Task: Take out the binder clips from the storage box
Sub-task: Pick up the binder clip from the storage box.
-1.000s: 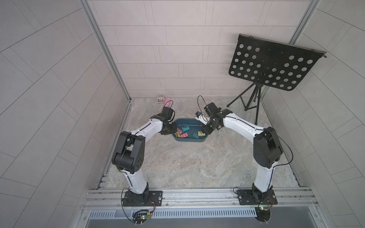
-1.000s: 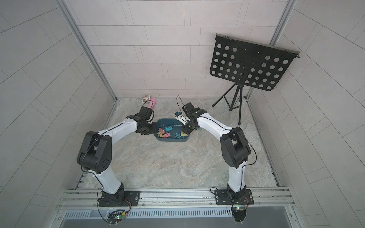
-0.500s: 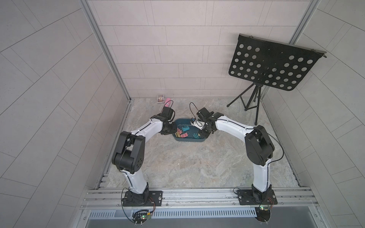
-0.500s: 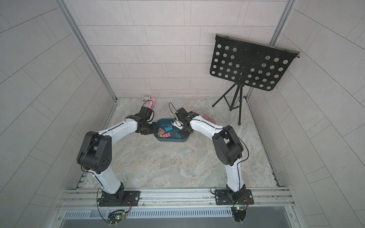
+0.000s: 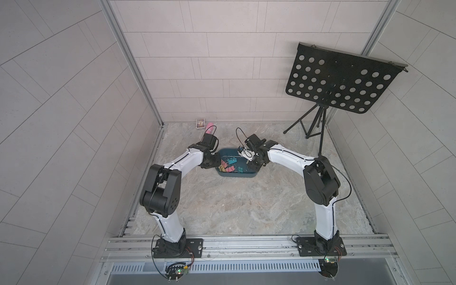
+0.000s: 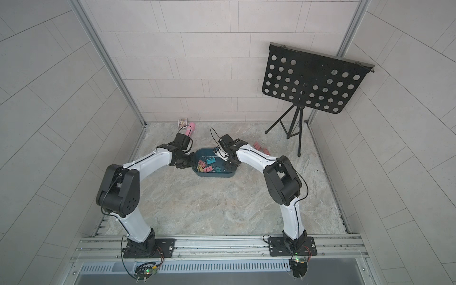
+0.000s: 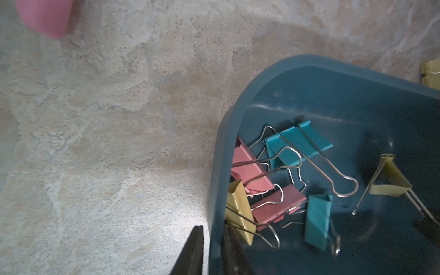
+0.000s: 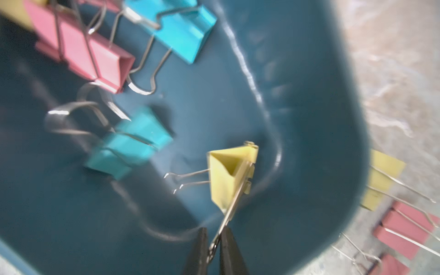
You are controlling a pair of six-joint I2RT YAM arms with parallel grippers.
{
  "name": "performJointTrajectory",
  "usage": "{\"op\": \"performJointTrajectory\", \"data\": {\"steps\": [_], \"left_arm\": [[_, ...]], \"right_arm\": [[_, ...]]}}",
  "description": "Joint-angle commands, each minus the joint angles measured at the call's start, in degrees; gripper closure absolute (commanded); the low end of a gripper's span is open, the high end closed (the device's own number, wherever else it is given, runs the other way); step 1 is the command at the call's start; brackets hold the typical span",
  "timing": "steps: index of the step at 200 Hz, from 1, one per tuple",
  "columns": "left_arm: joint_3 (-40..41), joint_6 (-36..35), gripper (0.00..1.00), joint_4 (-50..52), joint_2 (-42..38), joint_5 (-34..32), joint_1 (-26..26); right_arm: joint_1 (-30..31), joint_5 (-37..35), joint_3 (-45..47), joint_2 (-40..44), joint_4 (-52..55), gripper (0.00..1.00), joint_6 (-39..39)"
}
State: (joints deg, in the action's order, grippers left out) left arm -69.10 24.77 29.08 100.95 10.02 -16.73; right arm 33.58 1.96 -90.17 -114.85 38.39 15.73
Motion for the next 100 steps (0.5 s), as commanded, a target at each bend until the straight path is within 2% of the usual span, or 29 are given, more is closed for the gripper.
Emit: {"op": "performJointTrajectory", "data": {"steps": [1,54,100], "left_arm": [[-0.1,-0.7,0.76,0.5,0.0,-0.7,0.4],[0.0,-0.7,0.76,0.5,-0.1,-0.8,0.5],[0.0,-0.7,0.76,0.6,-0.2,-0.9,0.5]], "right_arm": [[0.5,1.8,0.6,0.8,-0.2,0.94,-0.4],[-0.3,2.5,1.9,5.8,-2.6,0.99,-2.1],[-1.6,-0.2,2.5,10.4,-2.9,1.00,-3.1]]}}
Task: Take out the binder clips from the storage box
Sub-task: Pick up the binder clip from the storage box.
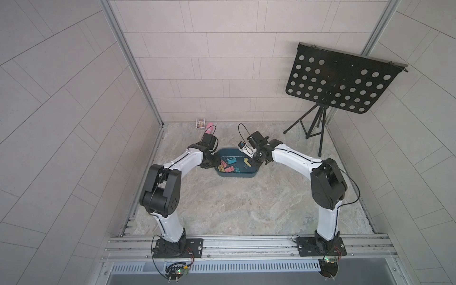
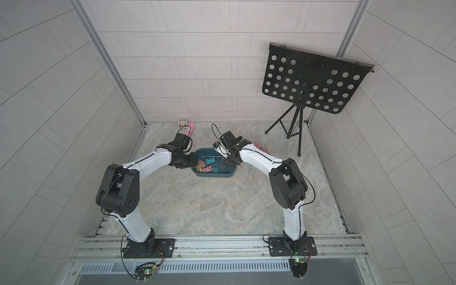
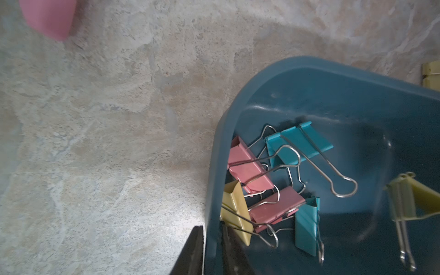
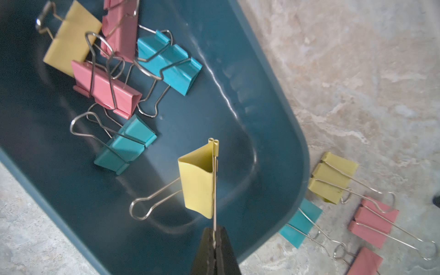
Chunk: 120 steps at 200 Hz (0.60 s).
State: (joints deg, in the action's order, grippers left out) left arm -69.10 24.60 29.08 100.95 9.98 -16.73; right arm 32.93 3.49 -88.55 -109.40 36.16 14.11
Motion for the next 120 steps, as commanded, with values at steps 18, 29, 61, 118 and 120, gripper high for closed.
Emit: {"op": "performJointTrajectory", "data": {"steps": [18,29,61,118,120], "left_arm": [[-0.1,-0.5,0.76,0.6,-0.2,-0.9,0.5],[0.1,-0.5,0.76,0.6,-0.3,-0.9,0.5],[0.1,-0.6,0.76,0.6,-0.3,-0.8,0.5],[0.2,-0.6,0.76,0.4,-0.4,-0.4,0.5],[0.2,-0.7,0.76,0.4,-0.4,-0.3,0.5]], "right_arm": [[-1.9,-3.2,1.7,7.2,-0.7,1.00,-1.8],[-2.3,-5.8,2.5,8.8,-0.8,1.00,-2.0],[-4.9,-11.1,5.3,12.8,-0.4,1.00,-1.4],[-10.5,-18.7,10.4,14.3,1.0,1.00,-0.8],[-10.6,-18.9,10.5,14.2,1.0,1.00,-0.8]]}}
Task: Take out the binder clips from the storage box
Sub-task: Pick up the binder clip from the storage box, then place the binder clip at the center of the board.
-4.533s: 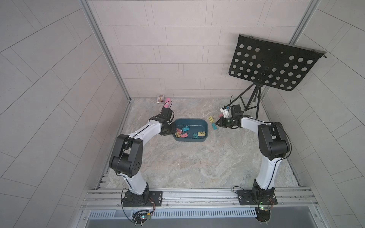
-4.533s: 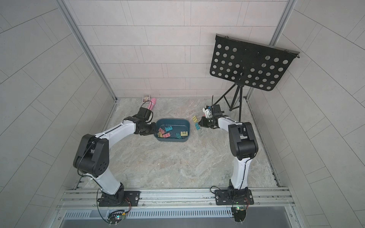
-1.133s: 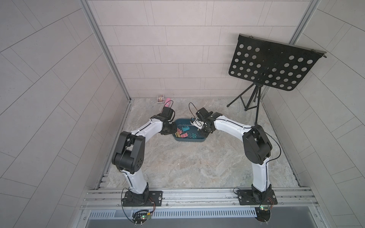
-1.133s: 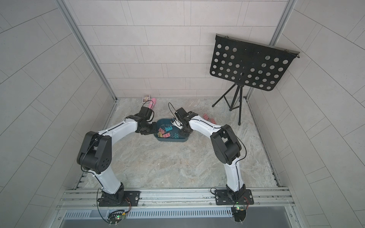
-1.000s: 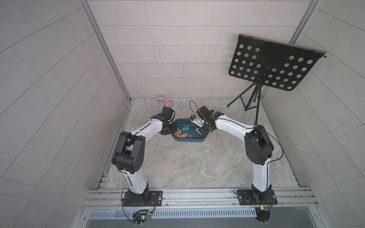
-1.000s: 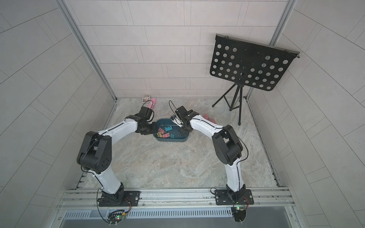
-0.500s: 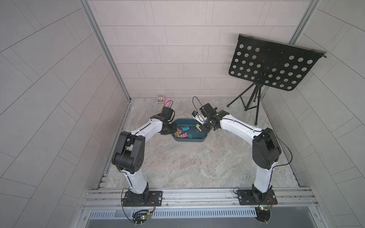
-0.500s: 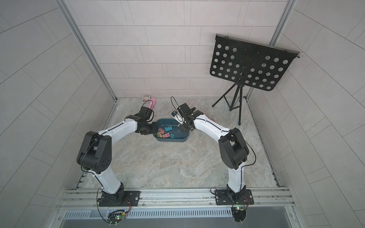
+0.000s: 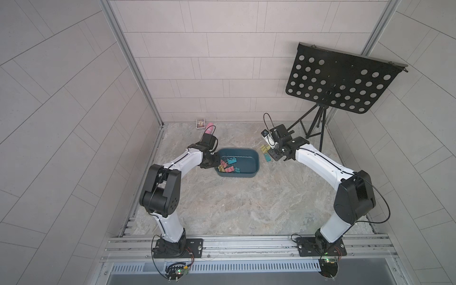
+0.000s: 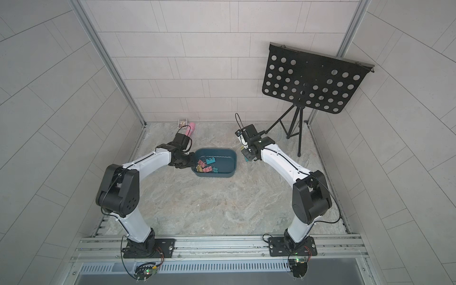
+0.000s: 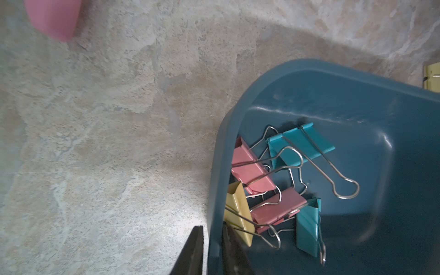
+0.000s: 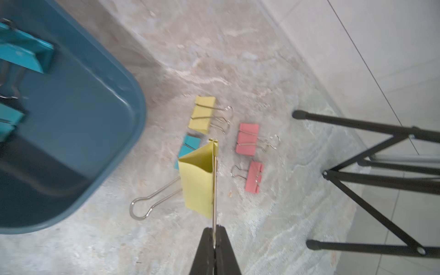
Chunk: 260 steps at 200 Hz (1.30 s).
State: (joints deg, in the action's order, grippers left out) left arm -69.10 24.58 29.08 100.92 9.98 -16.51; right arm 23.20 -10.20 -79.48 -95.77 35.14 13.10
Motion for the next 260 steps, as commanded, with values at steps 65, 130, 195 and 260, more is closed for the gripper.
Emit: {"op": "performJointTrajectory", "data": {"steps": [65,130,195,260], "left_arm": [[0.1,-0.7,0.76,0.2,-0.1,0.0,0.4],[0.1,-0.7,0.76,0.2,0.0,0.1,0.5],[0.3,-0.8,0.76,0.0,0.2,0.1,0.7],[0.3,-0.8,0.76,-0.1,0.1,0.3,0.8]], "right_arm": [[-1.8,-9.8,-0.2,-6.2,4.2,1.00,1.9],[-1.9,-11.9,-3.9,-12.3,5.8,1.00,1.6],[-1.9,-12.7,-7.5,-17.3,8.1,1.00,1.0],[-1.9,-13.4,-8.8,-19.7,8.9,1.00,0.8]]}}
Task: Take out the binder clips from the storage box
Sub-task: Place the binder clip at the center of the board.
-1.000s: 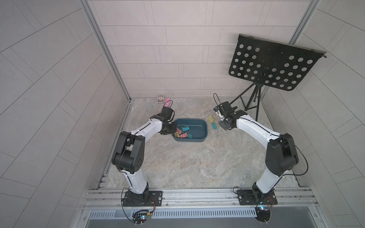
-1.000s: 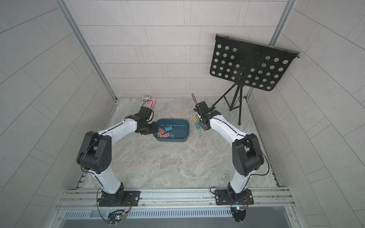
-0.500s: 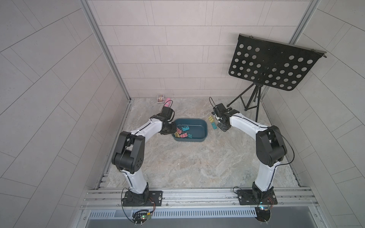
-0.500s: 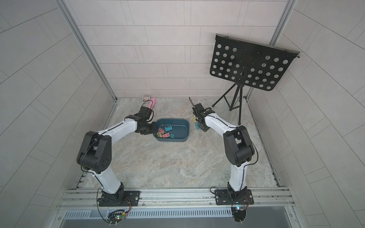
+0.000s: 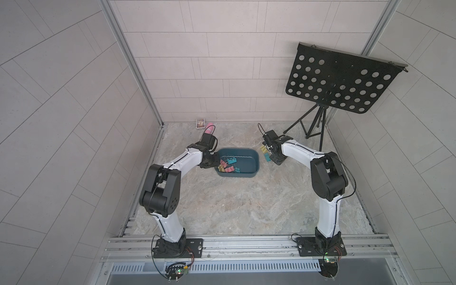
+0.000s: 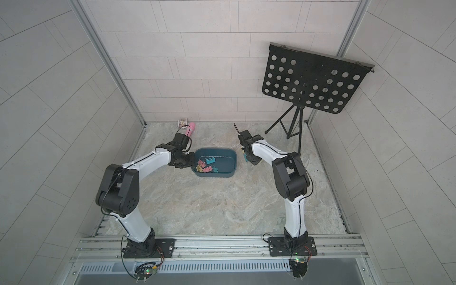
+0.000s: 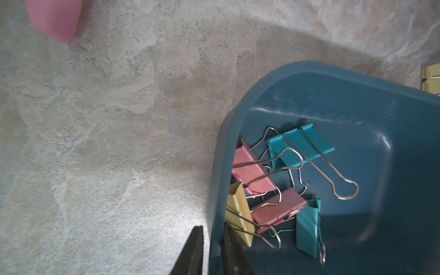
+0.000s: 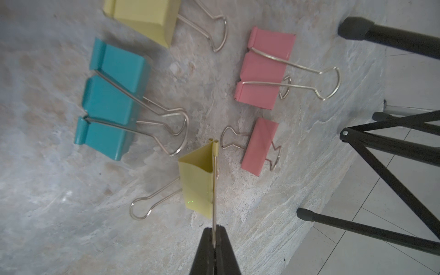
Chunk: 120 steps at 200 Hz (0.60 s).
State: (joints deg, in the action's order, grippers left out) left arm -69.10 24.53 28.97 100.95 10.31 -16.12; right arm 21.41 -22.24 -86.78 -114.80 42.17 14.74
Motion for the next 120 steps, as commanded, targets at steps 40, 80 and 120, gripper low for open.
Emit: {"op": "performJointTrajectory", "data": {"steps": [40,80,120], "left_arm": [[0.5,-0.8,0.76,-0.1,0.2,-0.1,0.6],[0.5,-0.7,0.76,-0.1,0.0,0.0,0.5],[0.6,-0.7,0.76,-0.1,-0.1,-0.1,0.5]], "right_arm": [[-0.1,-1.5,-1.7,-1.7,1.9,0.98,-1.2],[0.0,-1.5,-2.1,-2.6,2.1,0.97,-1.1],[0.2,-1.6,-2.2,-3.0,2.3,0.94,-1.3]]}}
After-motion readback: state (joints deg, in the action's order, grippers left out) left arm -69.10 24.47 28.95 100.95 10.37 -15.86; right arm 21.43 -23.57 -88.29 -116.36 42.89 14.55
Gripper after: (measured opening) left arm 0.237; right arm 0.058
